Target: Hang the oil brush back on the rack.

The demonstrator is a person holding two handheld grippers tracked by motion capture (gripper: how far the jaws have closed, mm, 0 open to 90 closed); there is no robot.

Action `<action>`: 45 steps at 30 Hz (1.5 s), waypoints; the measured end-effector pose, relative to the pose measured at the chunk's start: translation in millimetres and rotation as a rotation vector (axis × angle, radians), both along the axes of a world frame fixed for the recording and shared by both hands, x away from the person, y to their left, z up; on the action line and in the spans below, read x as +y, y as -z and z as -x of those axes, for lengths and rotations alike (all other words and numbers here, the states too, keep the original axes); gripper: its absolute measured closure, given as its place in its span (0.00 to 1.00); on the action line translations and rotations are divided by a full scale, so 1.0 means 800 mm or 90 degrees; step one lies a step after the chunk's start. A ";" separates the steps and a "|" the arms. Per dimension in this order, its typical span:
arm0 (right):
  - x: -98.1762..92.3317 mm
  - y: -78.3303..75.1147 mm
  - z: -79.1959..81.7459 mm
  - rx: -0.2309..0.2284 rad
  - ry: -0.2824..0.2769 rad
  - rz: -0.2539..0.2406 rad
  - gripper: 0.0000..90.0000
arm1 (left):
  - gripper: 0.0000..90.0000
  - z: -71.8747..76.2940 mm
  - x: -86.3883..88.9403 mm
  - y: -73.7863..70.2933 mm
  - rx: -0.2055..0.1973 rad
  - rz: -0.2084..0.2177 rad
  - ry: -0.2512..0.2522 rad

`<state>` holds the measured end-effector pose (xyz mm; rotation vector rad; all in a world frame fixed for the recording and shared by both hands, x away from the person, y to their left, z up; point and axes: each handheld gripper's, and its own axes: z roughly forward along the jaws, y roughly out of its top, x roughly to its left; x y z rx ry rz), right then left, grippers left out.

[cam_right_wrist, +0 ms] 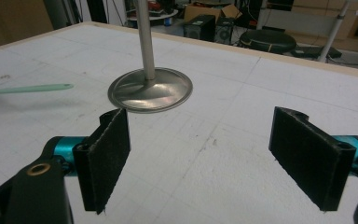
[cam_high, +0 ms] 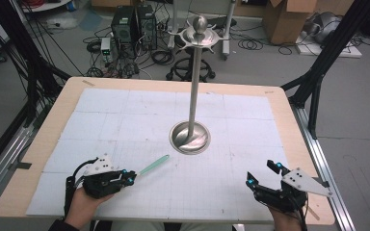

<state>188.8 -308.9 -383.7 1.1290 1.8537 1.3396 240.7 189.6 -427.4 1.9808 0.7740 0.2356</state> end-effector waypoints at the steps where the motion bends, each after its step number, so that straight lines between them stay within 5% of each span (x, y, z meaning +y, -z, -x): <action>1: 0.000 0.000 0.000 -0.001 0.000 -0.001 0.21 | 0.92 0.000 0.001 -0.001 -0.003 0.002 0.000; 18: 0.006 -0.001 -0.002 -0.003 -0.027 -0.009 0.21 | 0.91 0.009 0.006 -0.022 -0.040 0.102 0.018; 24: 0.020 -0.006 -0.003 -0.012 -0.081 -0.038 0.21 | 0.91 0.019 -0.002 -0.037 -0.073 0.148 0.041; 36: 0.097 -0.024 -0.007 -0.019 -0.222 -0.042 0.24 | 0.91 0.034 -0.018 -0.055 -0.106 0.187 0.069; 45: 0.134 -0.031 -0.017 -0.007 -0.284 -0.055 0.29 | 0.91 0.045 -0.032 -0.061 -0.125 0.202 0.088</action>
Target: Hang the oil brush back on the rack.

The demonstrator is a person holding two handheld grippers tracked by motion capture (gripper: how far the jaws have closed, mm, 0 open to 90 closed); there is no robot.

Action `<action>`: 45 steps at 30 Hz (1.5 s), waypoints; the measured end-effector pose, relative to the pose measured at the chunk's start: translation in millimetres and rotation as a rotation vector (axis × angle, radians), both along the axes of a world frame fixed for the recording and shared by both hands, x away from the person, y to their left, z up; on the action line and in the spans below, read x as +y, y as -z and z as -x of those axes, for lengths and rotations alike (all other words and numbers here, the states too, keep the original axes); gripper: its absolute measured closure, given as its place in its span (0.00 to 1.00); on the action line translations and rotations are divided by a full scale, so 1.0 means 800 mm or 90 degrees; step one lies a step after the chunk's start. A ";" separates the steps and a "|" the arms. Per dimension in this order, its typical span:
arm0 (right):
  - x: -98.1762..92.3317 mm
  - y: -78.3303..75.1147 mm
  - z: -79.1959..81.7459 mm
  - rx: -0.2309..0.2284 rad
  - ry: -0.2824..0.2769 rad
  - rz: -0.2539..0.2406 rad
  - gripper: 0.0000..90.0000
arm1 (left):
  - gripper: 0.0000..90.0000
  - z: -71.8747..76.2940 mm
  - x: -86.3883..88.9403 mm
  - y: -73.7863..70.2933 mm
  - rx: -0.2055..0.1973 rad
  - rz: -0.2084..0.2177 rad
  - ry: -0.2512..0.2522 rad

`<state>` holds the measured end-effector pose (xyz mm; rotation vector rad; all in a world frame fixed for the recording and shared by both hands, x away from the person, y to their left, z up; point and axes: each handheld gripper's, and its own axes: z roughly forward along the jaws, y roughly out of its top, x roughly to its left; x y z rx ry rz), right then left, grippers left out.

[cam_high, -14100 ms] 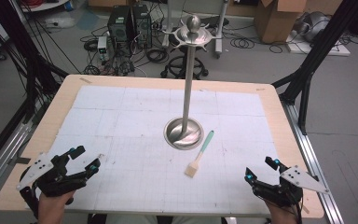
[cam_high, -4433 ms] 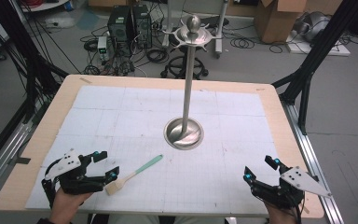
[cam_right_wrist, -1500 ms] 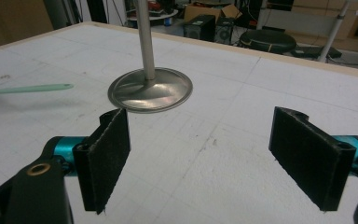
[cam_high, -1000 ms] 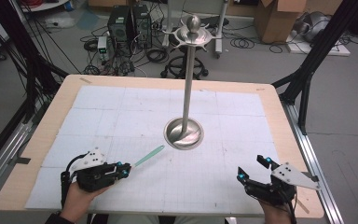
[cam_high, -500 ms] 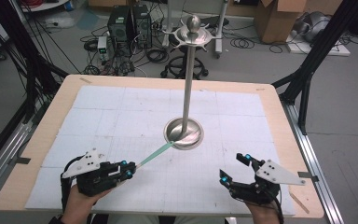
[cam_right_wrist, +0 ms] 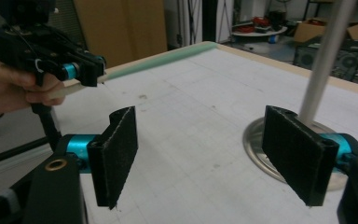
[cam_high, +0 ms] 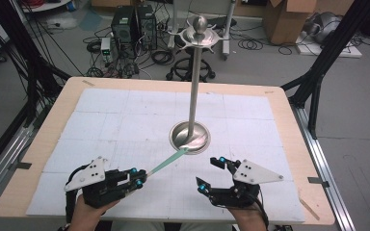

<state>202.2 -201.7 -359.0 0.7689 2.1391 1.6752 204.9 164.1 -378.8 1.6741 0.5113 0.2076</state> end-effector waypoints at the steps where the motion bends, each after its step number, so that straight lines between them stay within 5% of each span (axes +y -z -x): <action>1: 0.004 0.000 -0.002 0.001 -0.006 -0.002 0.30 | 0.91 0.001 -0.001 0.000 -0.001 0.000 0.003; 19: 0.045 -0.012 -0.011 0.016 -0.070 -0.035 0.35 | 0.91 0.012 -0.022 0.002 -0.001 -0.002 0.034; 45: 0.055 -0.039 -0.003 0.018 -0.104 -0.108 0.68 | 0.91 0.019 -0.039 0.006 0.000 -0.027 0.061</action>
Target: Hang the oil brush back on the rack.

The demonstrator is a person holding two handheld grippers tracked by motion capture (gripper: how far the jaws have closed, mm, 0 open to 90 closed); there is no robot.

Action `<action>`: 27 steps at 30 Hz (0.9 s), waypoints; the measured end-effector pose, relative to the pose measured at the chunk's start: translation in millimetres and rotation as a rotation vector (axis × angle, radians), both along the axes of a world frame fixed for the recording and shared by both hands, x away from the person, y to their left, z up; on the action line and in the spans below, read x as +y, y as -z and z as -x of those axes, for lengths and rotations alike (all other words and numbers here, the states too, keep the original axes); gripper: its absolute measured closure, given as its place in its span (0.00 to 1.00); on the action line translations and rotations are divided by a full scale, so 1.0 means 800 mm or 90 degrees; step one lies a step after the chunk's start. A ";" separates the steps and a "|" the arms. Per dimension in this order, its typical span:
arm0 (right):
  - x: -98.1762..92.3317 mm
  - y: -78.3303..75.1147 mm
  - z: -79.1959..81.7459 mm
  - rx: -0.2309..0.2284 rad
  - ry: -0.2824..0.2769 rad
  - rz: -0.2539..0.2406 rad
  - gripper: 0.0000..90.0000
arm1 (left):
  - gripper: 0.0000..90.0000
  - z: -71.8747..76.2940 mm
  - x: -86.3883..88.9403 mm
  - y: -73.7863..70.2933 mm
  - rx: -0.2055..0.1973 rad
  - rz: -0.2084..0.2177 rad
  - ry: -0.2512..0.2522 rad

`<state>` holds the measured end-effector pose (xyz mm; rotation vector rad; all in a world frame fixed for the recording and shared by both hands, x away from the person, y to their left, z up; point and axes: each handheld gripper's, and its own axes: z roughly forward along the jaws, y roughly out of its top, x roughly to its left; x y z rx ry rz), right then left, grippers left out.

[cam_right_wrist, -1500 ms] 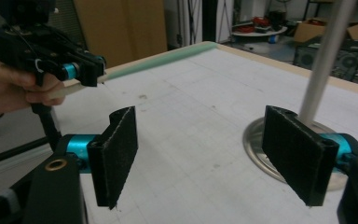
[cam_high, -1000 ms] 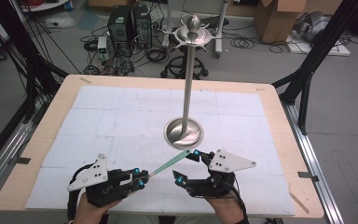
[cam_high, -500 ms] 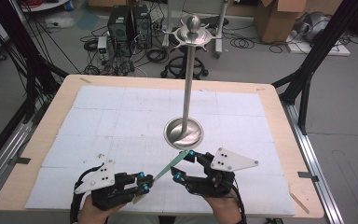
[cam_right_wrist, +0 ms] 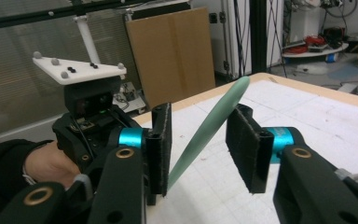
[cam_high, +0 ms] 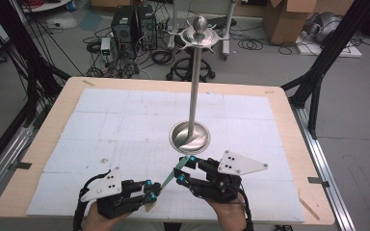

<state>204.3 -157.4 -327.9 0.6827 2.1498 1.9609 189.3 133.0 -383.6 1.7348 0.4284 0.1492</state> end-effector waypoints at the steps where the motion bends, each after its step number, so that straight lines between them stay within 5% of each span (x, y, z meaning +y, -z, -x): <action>1: 0.001 -0.001 0.000 -0.004 -0.003 0.000 0.69 | 0.91 0.000 -0.001 0.000 -0.001 0.001 0.001; 14: 0.009 -0.009 0.007 -0.026 -0.013 0.013 0.85 | 0.91 0.001 -0.004 0.002 -0.007 -0.011 0.013; 19: 0.015 -0.016 0.010 -0.026 -0.044 0.013 0.90 | 0.90 -0.001 -0.002 0.002 -0.004 0.000 0.032; 23: 0.016 -0.022 0.014 -0.052 -0.051 0.037 0.92 | 0.56 -0.010 0.005 0.000 0.032 0.010 0.038; 27: 0.012 -0.023 0.011 -0.047 -0.065 0.035 0.92 | 0.49 -0.013 0.010 -0.001 0.039 0.022 0.054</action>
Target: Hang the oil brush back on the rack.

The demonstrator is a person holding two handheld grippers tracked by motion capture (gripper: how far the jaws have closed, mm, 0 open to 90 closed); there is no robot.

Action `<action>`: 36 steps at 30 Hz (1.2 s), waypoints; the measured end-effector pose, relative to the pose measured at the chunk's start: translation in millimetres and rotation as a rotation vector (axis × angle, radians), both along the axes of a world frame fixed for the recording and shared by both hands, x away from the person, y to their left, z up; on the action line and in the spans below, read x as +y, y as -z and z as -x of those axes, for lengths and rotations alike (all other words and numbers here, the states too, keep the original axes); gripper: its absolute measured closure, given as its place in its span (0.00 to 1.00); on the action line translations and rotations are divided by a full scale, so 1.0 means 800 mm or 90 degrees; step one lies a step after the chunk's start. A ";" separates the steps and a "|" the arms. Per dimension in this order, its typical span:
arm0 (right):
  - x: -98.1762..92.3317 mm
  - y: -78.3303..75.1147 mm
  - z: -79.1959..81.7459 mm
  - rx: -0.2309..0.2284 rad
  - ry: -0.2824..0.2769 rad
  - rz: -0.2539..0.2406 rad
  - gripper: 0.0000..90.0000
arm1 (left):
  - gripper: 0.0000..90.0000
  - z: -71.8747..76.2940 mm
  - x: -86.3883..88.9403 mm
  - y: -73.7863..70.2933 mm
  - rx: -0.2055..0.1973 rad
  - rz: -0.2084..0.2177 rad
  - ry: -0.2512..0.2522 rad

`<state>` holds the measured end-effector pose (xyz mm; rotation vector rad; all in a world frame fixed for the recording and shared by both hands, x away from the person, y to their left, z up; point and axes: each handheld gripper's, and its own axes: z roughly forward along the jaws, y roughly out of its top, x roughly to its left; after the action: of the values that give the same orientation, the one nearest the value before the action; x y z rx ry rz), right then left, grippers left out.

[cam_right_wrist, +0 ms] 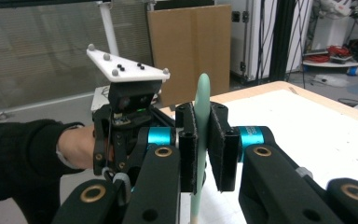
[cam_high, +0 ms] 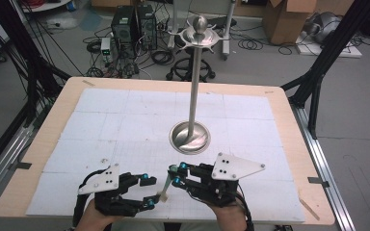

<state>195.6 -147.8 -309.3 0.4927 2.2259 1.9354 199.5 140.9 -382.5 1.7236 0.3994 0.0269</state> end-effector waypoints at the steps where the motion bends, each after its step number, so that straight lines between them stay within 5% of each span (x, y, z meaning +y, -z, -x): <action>1: 0.000 0.000 -0.001 0.005 -0.009 -0.002 0.92 | 0.49 0.000 0.000 0.000 -0.002 0.000 0.005; 6: -0.002 0.001 -0.007 0.013 -0.065 -0.021 0.92 | 0.51 0.002 -0.005 0.001 0.006 0.001 0.051; 14: 0.001 0.001 -0.021 0.023 -0.215 -0.065 0.92 | 0.63 0.004 -0.012 0.002 0.027 0.004 0.123; 20: 0.006 0.001 -0.029 0.021 -0.274 -0.059 0.92 | 0.75 0.006 -0.013 0.002 0.031 0.012 0.172; 26: 0.011 0.003 -0.032 0.024 -0.290 -0.055 0.92 | 0.91 0.008 -0.013 0.002 0.018 0.010 0.165; 31: 0.012 0.004 -0.032 0.026 -0.279 -0.057 0.90 | 0.92 0.009 -0.013 0.001 0.002 0.002 0.145; 36: 0.012 0.006 -0.028 0.047 -0.175 -0.068 0.47 | 0.93 0.008 -0.010 0.001 -0.010 -0.010 0.074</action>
<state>217.8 -137.8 -314.2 0.2861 2.3519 2.2112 192.8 132.5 -383.0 1.7582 0.2873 -0.0400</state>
